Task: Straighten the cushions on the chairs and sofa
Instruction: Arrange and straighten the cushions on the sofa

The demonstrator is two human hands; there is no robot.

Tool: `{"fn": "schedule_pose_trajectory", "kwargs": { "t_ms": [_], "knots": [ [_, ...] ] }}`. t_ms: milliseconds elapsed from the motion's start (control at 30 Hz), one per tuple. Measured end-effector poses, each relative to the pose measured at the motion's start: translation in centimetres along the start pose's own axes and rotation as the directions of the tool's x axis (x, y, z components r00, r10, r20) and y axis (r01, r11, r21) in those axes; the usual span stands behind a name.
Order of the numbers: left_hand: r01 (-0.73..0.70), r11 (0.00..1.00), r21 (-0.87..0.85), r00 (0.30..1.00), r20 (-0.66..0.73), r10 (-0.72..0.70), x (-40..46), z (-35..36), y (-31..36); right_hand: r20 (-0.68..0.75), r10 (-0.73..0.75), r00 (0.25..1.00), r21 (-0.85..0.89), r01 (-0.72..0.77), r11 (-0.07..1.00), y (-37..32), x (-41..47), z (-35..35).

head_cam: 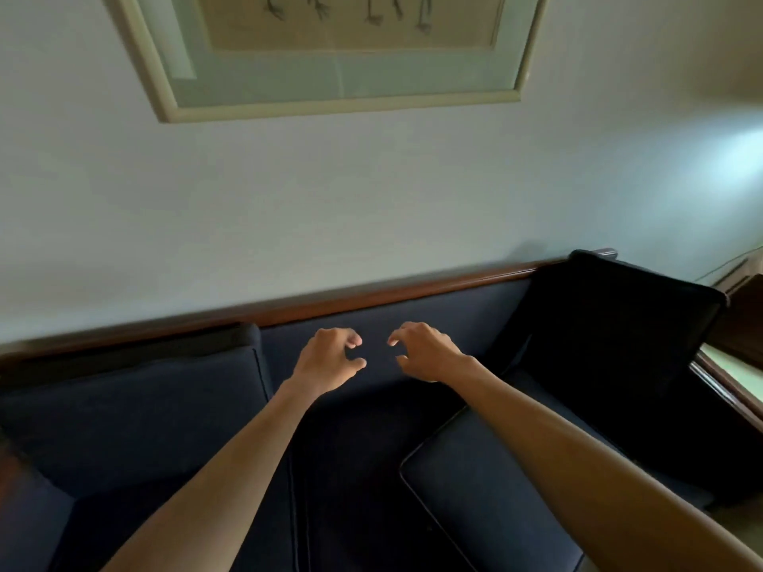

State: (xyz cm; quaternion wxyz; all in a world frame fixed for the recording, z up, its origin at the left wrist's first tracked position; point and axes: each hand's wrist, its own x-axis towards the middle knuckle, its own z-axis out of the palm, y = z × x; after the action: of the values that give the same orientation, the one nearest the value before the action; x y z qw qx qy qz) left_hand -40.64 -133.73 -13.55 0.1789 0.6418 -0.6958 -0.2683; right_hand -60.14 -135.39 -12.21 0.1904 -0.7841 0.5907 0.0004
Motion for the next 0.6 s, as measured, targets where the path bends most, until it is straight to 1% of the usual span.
{"fn": "schedule_pose_trajectory", "kwargs": {
  "t_ms": [67, 133, 200, 333, 467, 600],
  "knots": [
    [-0.008, 1.000, 0.001, 1.000, -0.010, 0.008, -0.3, 3.1, 4.7, -0.022, 0.008, 1.000, 0.004, -0.008, 1.000, 5.2, -2.9, -1.4],
    [-0.008, 1.000, 0.008, 1.000, -0.006, 0.008, -1.1, 6.4, 9.3, -0.016, 0.008, 1.000, 0.005, -0.008, 1.000, 10.2, -6.2, -2.6],
    [-0.004, 1.000, 0.015, 1.000, 0.025, 0.003, -2.2, 10.1, 13.7, -0.003, 0.013, 1.000, 0.002, -0.013, 1.000, 15.3, -9.6, -3.1],
    [-0.006, 0.999, 0.046, 0.997, 0.076, 0.002, -4.4, 16.6, 20.6, 0.044, 0.075, 0.996, 0.029, -0.076, 0.997, 23.5, -15.0, -3.1],
    [0.006, 0.997, 0.081, 0.985, 0.172, -0.020, -6.3, 22.6, 23.4, 0.113, 0.137, 0.984, 0.050, -0.143, 0.988, 29.4, -18.6, -0.6],
    [0.017, 0.993, 0.120, 0.966, 0.255, -0.047, -7.4, 29.6, 23.3, 0.205, 0.228, 0.952, 0.058, -0.245, 0.968, 34.5, -21.6, 4.8]
  ]
}}
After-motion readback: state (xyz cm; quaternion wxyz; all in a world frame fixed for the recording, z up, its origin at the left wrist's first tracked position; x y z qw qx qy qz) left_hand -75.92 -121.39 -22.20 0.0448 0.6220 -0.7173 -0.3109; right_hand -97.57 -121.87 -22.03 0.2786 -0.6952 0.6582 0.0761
